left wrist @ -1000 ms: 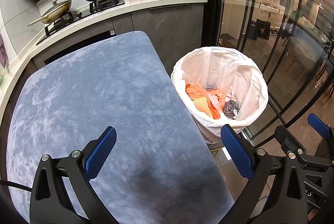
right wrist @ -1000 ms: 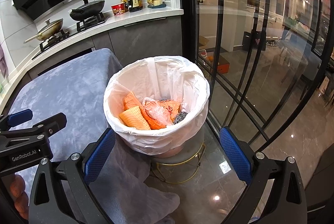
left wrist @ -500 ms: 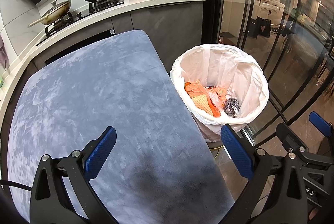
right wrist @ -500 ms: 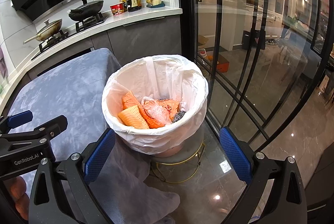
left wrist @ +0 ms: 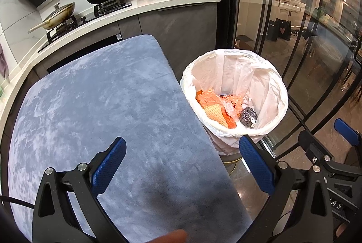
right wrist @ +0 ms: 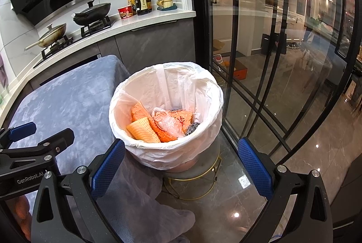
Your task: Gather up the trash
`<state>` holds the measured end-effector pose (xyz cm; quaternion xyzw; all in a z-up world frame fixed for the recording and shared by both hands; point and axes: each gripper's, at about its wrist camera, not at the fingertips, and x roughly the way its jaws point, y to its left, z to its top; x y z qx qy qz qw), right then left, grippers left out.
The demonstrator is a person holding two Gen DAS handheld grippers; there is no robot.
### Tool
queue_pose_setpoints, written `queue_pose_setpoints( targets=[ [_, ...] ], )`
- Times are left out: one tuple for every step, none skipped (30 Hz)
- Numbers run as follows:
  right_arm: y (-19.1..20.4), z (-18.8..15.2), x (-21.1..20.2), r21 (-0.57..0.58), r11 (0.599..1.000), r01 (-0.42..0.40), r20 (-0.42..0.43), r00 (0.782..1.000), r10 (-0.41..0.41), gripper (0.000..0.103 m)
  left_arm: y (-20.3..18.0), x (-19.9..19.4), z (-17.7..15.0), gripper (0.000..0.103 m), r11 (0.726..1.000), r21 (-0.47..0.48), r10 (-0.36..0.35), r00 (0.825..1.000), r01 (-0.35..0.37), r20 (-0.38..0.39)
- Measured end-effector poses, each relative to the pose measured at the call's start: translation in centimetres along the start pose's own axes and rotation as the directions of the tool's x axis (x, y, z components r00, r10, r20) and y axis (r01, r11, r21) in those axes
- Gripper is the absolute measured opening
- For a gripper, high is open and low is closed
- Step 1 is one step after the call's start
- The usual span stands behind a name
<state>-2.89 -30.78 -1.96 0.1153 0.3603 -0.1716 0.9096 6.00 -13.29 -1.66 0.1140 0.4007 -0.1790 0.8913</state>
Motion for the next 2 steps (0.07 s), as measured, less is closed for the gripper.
queue_pose_setpoints(
  targets=[
    [-0.06,0.08,0.00,0.001,1.000,0.000,0.001,1.000,0.000,0.096,-0.03,0.03,0.06,0.095,1.000,0.002,-0.003,1.000,0.003,0.000],
    [-0.12,0.15,0.03,0.002,1.000,0.001,0.001,1.000,-0.001,0.096,-0.04,0.06,0.08,0.095,1.000,0.004,-0.003,1.000,0.003,0.002]
  ],
)
